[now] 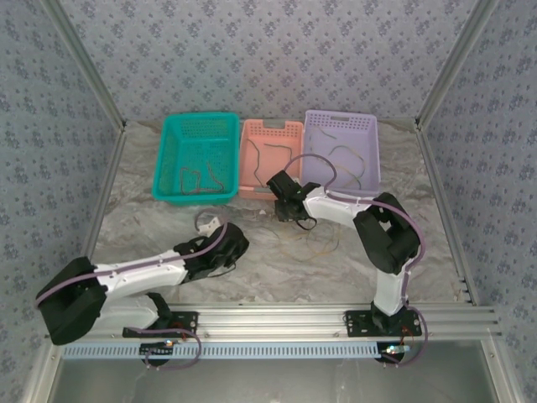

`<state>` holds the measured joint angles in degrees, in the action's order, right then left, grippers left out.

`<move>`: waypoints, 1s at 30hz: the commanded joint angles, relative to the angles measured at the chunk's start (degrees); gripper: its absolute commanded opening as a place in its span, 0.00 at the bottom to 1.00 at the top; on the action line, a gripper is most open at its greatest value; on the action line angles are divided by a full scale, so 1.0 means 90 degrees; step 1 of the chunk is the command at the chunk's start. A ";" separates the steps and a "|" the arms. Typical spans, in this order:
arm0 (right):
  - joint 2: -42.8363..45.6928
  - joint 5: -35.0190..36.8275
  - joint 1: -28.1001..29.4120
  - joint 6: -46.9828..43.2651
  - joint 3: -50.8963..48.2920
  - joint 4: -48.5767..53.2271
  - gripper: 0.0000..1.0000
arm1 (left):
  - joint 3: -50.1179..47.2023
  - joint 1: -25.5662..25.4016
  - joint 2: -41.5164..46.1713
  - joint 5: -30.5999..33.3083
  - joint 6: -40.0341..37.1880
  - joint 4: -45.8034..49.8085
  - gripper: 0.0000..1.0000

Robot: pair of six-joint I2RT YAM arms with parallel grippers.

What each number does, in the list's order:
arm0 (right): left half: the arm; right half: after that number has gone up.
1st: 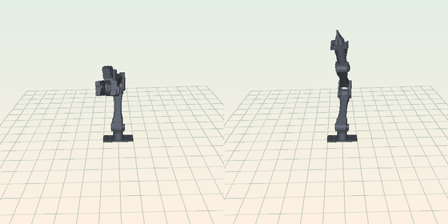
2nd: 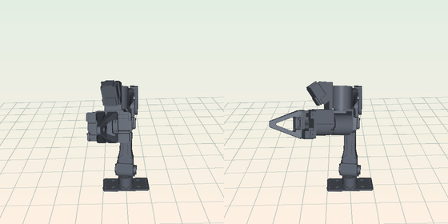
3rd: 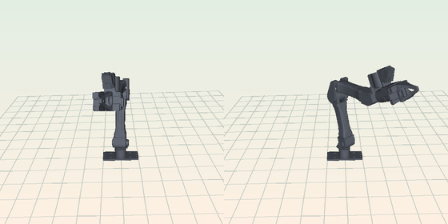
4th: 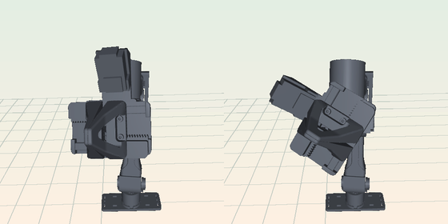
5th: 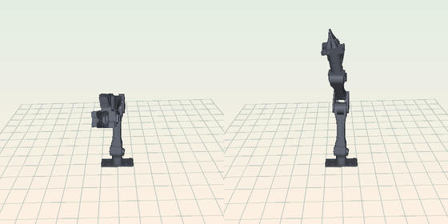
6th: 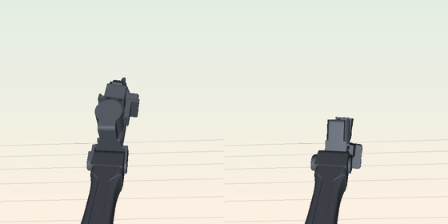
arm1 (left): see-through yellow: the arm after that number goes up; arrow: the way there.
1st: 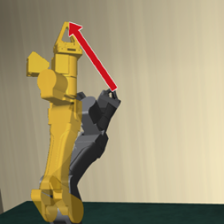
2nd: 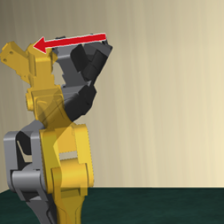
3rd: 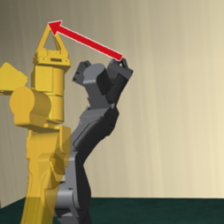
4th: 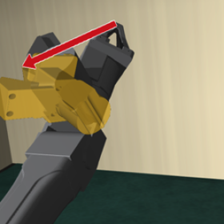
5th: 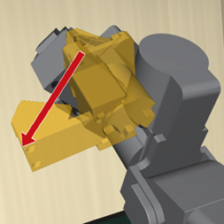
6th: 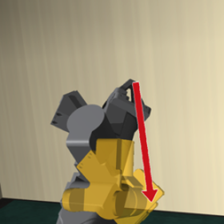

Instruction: Untangle the cables

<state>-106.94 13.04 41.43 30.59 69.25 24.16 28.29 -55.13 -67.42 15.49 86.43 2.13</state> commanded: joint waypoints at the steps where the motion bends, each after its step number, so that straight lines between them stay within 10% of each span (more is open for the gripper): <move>1: -0.0081 0.0181 0.0092 0.0074 0.0092 0.0096 0.36 | -0.0114 -0.0026 0.0396 0.0319 -0.0046 0.0566 0.00; 19: -0.0265 0.0567 0.0464 0.0808 -0.0151 0.0332 0.33 | -0.0302 -0.0037 0.0899 0.0410 -0.0034 0.0798 0.00; 30: -0.0163 0.0906 0.0496 0.0925 -0.0297 0.0265 0.04 | -0.0244 -0.0163 0.1062 0.0525 -0.0035 0.0995 0.00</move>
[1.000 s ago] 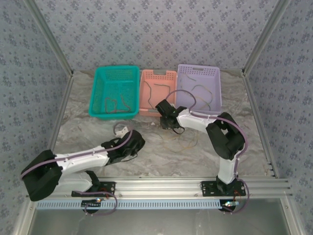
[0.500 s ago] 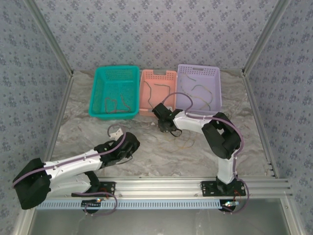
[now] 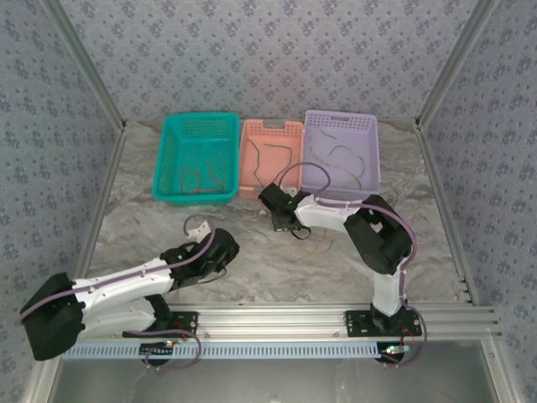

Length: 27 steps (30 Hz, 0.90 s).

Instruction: Untangle the cables

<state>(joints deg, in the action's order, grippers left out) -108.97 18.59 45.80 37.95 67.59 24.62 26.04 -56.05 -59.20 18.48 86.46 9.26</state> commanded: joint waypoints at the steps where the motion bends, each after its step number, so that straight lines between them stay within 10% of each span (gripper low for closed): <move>1: 0.0200 0.0429 0.0035 0.0117 -0.0141 0.0221 0.00 | -0.0001 -0.0071 0.0187 0.0207 -0.0047 0.0238 0.00; 13: 0.3184 0.0486 -0.1955 -0.1318 0.2249 0.1403 0.00 | -0.0163 -0.0129 0.0570 0.0418 -0.0262 0.1059 0.00; 27: 0.2040 -0.2673 -0.5386 -0.0631 0.6336 0.1400 0.00 | -0.0151 -0.0422 0.2172 0.1271 -0.0066 0.3094 0.00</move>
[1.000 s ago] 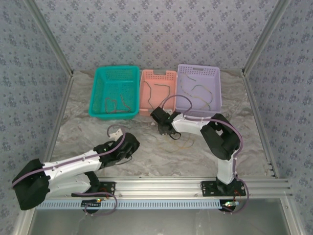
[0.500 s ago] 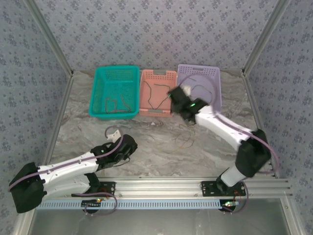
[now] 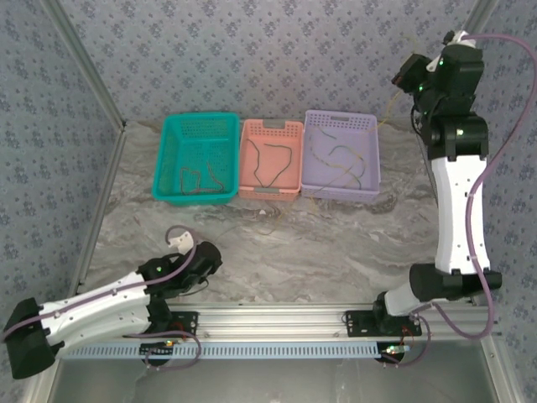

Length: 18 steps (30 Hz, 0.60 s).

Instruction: Untangle the cables

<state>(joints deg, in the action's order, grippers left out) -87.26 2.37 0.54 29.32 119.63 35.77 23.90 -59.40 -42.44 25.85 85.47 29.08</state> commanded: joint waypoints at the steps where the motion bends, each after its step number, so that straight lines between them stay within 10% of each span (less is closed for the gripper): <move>1: -0.0572 -0.0970 -0.0488 0.0369 0.0959 0.0277 0.00 | 0.0107 -0.0051 0.0518 0.0558 0.0114 0.1196 0.00; 11: -0.1838 -0.1783 -0.1288 0.1024 0.2996 0.0310 0.00 | 0.0186 -0.0090 0.3329 0.1768 0.0901 0.3764 0.00; 18: -0.1862 -0.2159 -0.1593 0.1618 0.3134 -0.0442 0.00 | 0.1073 -0.0079 0.3335 0.1959 -0.1148 0.2762 0.00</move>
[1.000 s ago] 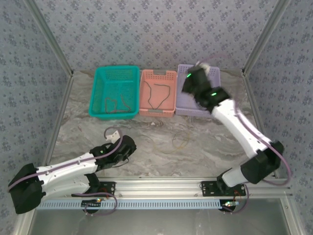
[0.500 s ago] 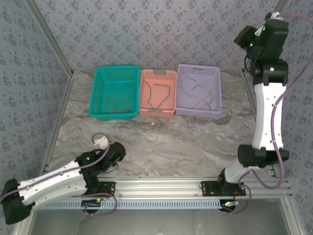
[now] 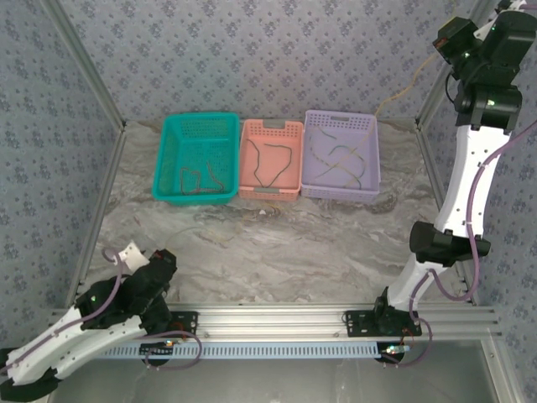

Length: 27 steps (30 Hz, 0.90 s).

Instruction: Untangle the cables

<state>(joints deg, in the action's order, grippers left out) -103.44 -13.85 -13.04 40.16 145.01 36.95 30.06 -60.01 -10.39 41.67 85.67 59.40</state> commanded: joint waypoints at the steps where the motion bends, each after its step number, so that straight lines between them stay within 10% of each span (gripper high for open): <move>1: -0.0099 -0.0421 -0.0087 0.0521 0.0440 -0.0649 0.00 | 0.0508 -0.0012 -0.0475 -0.0042 -0.1609 -0.1166 0.00; 13: -0.0915 -0.0905 -0.0101 0.1347 0.1595 -0.1364 0.00 | 0.2987 -0.0022 -0.4248 -0.3032 -0.3857 -0.4593 0.00; 27: -0.1966 -0.1843 -0.0058 0.1827 0.1654 -0.2559 0.00 | 0.6658 0.0875 -0.8580 -0.4938 -0.4305 -0.5506 0.00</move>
<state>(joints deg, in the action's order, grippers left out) -120.11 -28.01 -13.63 55.72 158.15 17.02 86.00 -54.08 -84.01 1.98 48.40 12.62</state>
